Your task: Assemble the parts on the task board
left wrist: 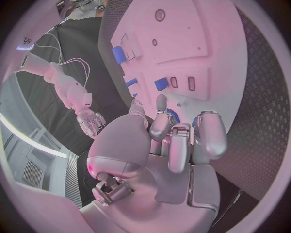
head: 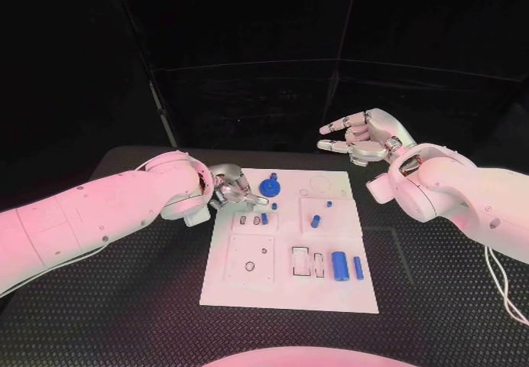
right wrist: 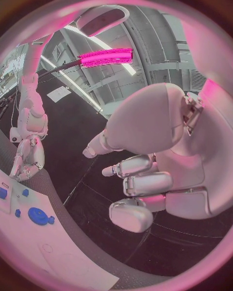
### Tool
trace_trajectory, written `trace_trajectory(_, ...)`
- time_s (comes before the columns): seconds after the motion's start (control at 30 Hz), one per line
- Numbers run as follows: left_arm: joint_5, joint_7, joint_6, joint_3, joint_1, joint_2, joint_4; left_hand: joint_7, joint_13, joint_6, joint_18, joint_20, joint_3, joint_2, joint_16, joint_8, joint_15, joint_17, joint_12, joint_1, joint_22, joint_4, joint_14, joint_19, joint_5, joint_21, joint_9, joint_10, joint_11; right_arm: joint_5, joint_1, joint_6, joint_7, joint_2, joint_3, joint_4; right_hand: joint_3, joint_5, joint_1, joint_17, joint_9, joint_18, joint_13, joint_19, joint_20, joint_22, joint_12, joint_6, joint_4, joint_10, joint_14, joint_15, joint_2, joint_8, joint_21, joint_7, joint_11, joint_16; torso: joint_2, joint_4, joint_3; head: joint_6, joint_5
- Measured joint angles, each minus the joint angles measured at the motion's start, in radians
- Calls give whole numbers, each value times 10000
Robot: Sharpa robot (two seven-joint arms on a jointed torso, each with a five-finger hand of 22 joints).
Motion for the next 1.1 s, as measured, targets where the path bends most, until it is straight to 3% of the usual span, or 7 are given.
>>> trace_trajectory(0.27, -669, -696, 305, -432, 374, 865, -769, -35, 273, -57, 1, -36, -366, 23, 0, 204, -32, -1, 195, -331, 323, 55, 33, 36, 0, 182, 422, 70, -69, -51, 6, -48, -320, 83, 2, -170, -202, 345, -55, -1, -32, 0, 0, -34, -34, -93, 0, 0, 64, 0, -39, -38, 54, 0, -45, 0, 0, -46, -57, 14, 35, -35, 44)
trace_trajectory(0.5, -848, -940, 519, -673, 545, 1377, -1264, -35, 364, -129, 2, -66, -471, 50, 0, 245, -32, -1, 247, -417, 436, 29, 33, 65, 0, 250, 556, 105, -35, -165, 6, -120, -603, 150, 1, -307, -229, 407, -58, -1, -32, 0, 0, -34, -34, -125, 0, -1, 91, 1, -39, -37, 51, 35, -83, 0, 0, -46, -58, 12, 42, -54, 44)
trace_trajectory(0.83, -858, -1096, 893, -871, 620, 1870, -1678, -35, 410, -201, 2, -33, -498, 50, 0, 286, -31, -2, 247, -417, 494, 2, 33, 101, 0, 290, 704, 104, -34, -254, 6, -159, -841, 216, -1, -413, -289, 649, -134, -2, -33, 1, -9, -33, -34, -186, -50, -1, 96, 1, -39, -37, 51, 93, -83, 0, 1, -46, -38, 15, 43, -95, 99)
trace_trajectory(1.1, -858, -1168, 1290, -910, 634, 2010, -1833, -36, 408, -271, 3, -33, -498, 131, 0, 325, -31, -3, 248, -337, 494, 2, 32, 101, 0, 290, 792, 104, -34, -291, 6, -164, -940, 224, -1, -449, -289, 693, -134, -2, -39, 1, -8, -33, -34, -186, -50, -1, 96, 1, -39, -36, 51, 93, -83, 0, 1, -46, -26, 15, 41, -155, 74)
